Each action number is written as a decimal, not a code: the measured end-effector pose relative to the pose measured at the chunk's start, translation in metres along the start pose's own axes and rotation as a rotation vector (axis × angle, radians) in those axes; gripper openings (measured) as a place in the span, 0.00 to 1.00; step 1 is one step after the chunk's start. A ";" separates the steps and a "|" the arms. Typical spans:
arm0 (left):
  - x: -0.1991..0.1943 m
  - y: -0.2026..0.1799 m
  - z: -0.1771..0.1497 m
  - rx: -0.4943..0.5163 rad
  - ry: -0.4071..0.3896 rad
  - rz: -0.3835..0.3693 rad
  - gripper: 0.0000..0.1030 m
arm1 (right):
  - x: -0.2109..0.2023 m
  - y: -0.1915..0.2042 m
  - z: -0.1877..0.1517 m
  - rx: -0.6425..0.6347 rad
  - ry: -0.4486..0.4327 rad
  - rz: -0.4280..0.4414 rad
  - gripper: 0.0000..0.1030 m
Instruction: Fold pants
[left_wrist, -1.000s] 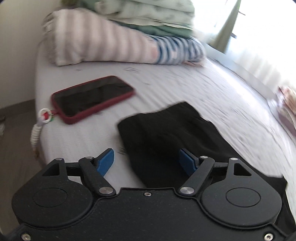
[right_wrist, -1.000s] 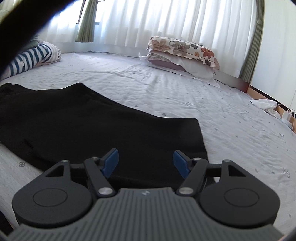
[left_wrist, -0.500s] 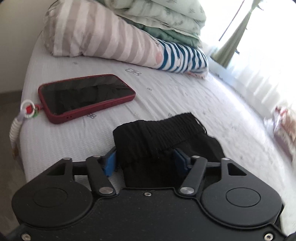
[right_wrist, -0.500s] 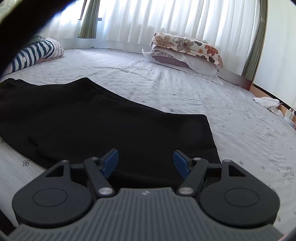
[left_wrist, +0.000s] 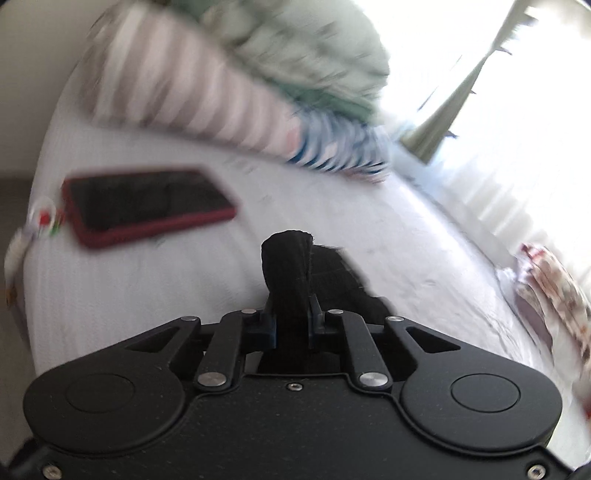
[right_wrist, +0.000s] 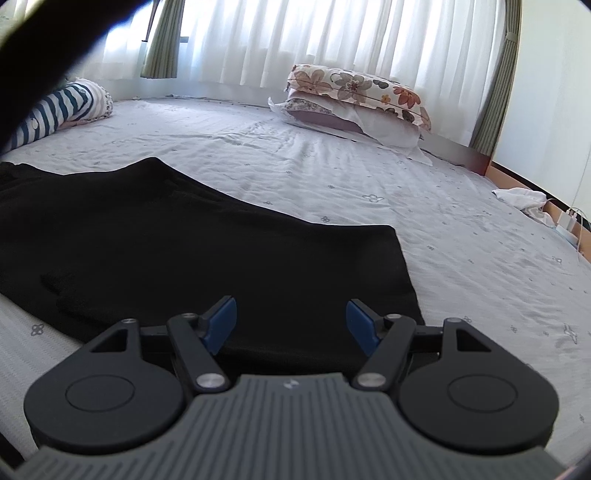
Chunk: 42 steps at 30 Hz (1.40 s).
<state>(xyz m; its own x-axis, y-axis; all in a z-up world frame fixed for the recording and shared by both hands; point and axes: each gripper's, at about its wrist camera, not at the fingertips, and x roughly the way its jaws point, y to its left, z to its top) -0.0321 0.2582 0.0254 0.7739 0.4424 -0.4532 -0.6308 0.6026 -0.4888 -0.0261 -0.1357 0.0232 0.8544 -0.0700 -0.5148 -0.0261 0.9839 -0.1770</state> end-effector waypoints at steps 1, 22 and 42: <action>-0.008 -0.011 0.000 0.036 -0.020 -0.028 0.11 | 0.000 -0.002 0.000 0.006 0.004 -0.010 0.77; -0.118 -0.234 -0.226 0.810 0.407 -0.745 0.31 | -0.023 -0.107 -0.020 0.265 0.018 -0.130 0.77; -0.117 -0.071 -0.041 0.604 0.044 -0.261 0.68 | 0.036 -0.020 0.009 0.571 0.142 0.595 0.73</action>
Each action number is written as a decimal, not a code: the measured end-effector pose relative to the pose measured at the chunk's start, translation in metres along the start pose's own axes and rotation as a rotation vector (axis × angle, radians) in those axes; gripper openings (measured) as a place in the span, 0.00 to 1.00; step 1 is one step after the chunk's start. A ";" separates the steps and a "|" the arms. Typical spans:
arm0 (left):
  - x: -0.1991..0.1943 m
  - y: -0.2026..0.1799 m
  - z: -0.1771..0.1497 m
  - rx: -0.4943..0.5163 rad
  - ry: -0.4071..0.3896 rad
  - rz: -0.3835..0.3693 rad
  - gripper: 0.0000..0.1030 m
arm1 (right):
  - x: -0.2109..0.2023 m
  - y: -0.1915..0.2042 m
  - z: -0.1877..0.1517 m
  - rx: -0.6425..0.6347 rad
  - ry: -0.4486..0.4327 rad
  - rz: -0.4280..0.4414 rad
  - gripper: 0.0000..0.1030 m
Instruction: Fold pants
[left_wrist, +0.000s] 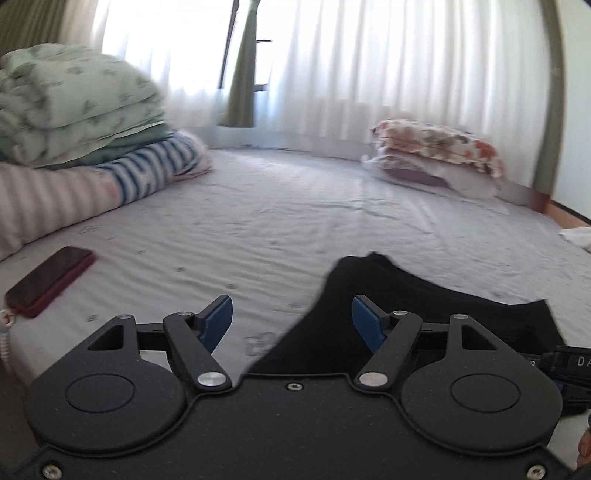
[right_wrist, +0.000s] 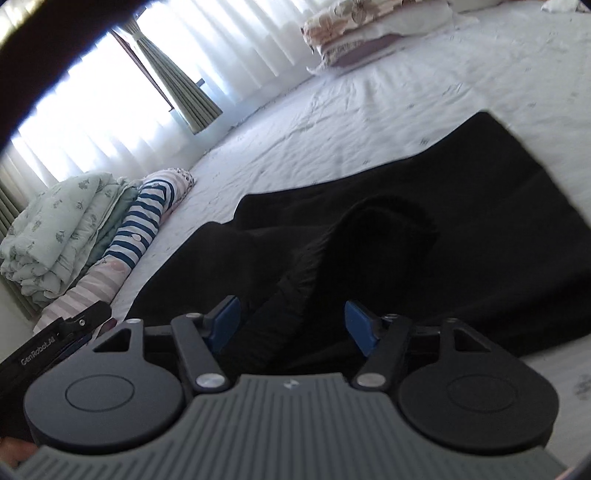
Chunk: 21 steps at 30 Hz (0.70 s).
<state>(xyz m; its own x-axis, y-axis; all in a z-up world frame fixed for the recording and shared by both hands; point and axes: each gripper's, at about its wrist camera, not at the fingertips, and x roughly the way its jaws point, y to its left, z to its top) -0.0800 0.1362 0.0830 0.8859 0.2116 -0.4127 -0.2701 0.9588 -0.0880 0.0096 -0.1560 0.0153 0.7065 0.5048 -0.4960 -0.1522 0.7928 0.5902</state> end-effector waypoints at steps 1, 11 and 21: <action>0.004 0.007 0.000 -0.010 0.005 0.020 0.68 | 0.008 0.004 0.000 -0.010 0.016 0.001 0.73; 0.032 0.011 -0.006 -0.012 0.031 0.021 0.67 | 0.017 0.014 0.046 0.021 -0.089 -0.033 0.10; 0.036 -0.047 -0.025 0.105 0.057 -0.136 0.68 | 0.048 -0.034 0.146 0.002 -0.152 -0.265 0.25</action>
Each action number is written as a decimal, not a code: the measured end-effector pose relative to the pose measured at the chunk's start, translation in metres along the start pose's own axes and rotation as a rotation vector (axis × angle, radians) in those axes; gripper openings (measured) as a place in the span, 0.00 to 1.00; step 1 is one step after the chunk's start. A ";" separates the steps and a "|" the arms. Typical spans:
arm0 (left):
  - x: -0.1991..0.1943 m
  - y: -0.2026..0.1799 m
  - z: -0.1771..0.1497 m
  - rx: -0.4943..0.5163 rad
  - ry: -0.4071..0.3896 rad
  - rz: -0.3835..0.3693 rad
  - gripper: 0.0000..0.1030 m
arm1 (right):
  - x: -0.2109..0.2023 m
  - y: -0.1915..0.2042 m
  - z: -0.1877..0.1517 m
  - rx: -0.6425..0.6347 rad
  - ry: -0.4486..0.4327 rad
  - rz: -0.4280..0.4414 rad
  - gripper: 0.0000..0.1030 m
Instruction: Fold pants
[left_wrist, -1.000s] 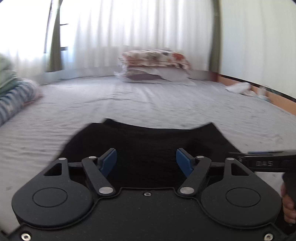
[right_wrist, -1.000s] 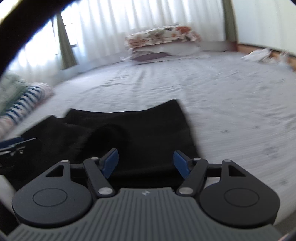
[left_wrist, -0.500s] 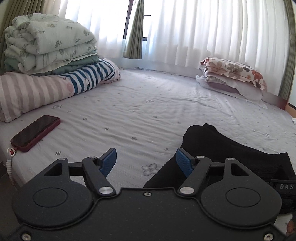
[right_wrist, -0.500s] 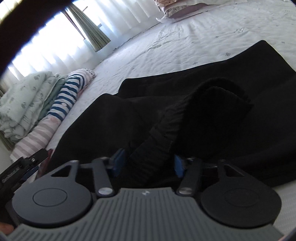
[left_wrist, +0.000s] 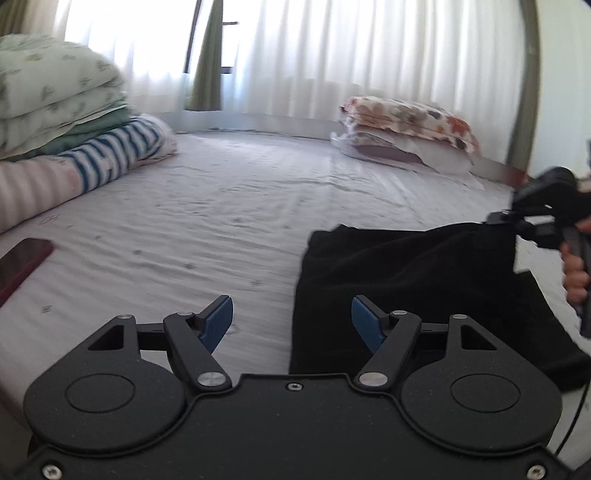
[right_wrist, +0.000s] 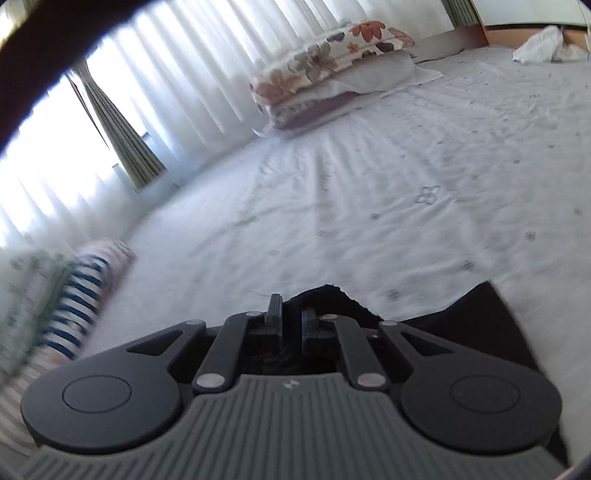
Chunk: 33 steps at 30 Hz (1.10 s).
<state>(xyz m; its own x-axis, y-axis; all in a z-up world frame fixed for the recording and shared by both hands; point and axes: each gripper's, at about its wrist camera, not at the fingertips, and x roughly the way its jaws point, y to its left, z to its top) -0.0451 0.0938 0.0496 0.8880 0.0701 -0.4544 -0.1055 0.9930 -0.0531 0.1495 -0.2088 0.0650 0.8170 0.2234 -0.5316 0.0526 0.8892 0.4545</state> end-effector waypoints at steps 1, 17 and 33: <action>0.003 -0.008 -0.003 0.028 0.008 -0.006 0.68 | 0.000 -0.003 -0.001 -0.008 0.003 -0.029 0.44; 0.025 -0.021 -0.017 0.071 0.084 -0.014 0.68 | -0.085 -0.033 -0.096 -0.263 0.117 -0.092 0.74; 0.014 -0.031 -0.010 0.087 0.053 -0.040 0.68 | -0.076 0.008 -0.043 -0.186 -0.105 -0.040 0.19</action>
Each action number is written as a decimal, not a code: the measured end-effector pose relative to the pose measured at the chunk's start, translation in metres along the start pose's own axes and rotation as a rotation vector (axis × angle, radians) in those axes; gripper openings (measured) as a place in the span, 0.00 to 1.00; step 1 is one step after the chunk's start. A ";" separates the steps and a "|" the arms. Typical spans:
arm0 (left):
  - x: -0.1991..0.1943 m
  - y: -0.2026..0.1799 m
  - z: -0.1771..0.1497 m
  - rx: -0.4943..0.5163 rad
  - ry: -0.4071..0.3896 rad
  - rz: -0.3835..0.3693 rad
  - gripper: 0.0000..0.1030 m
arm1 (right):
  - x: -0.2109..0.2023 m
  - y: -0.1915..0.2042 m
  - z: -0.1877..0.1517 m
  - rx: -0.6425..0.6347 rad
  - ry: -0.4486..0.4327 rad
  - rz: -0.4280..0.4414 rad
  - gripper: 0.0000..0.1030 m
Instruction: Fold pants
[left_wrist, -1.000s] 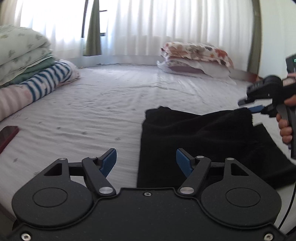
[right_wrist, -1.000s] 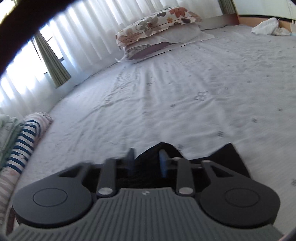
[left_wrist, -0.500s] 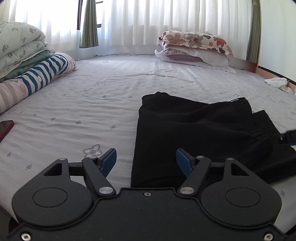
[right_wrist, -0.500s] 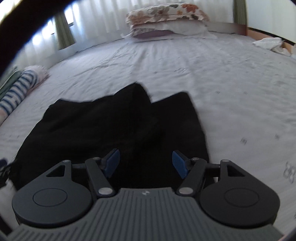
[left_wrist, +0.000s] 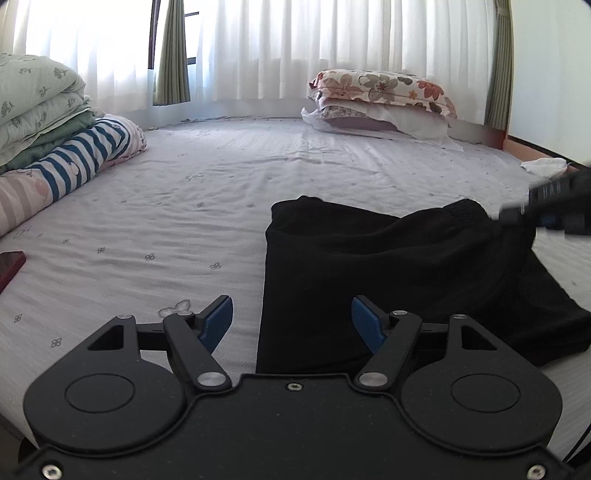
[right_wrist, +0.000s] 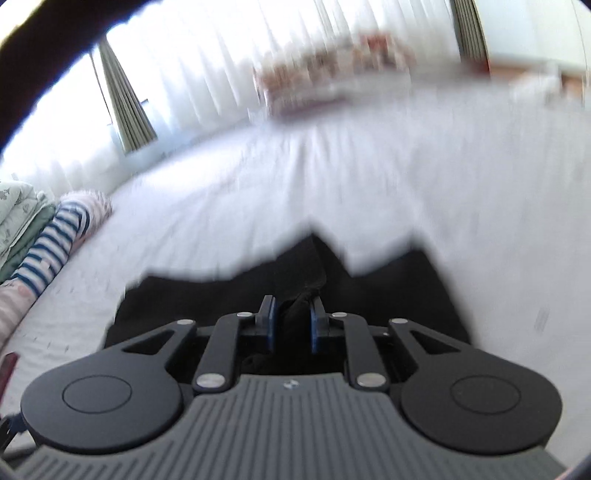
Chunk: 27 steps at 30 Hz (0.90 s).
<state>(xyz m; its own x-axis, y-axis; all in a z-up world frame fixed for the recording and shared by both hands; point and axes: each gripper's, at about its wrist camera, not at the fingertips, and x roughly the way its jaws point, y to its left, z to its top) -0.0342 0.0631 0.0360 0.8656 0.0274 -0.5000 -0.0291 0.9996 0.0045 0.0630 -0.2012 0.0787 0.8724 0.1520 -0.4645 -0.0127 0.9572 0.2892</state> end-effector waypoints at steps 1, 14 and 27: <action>0.000 -0.002 0.001 0.000 -0.002 -0.007 0.68 | -0.002 0.001 0.008 -0.014 -0.022 -0.004 0.16; 0.015 -0.023 -0.007 0.046 0.035 -0.029 0.68 | 0.054 -0.045 -0.023 0.046 0.153 -0.113 0.49; 0.030 -0.012 -0.012 0.018 0.076 -0.012 0.68 | 0.049 -0.076 -0.053 0.404 0.169 0.077 0.69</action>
<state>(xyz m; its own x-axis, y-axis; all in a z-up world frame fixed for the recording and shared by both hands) -0.0138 0.0522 0.0106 0.8254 0.0154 -0.5643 -0.0095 0.9999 0.0133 0.0806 -0.2529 -0.0105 0.7841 0.2896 -0.5489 0.1464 0.7731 0.6171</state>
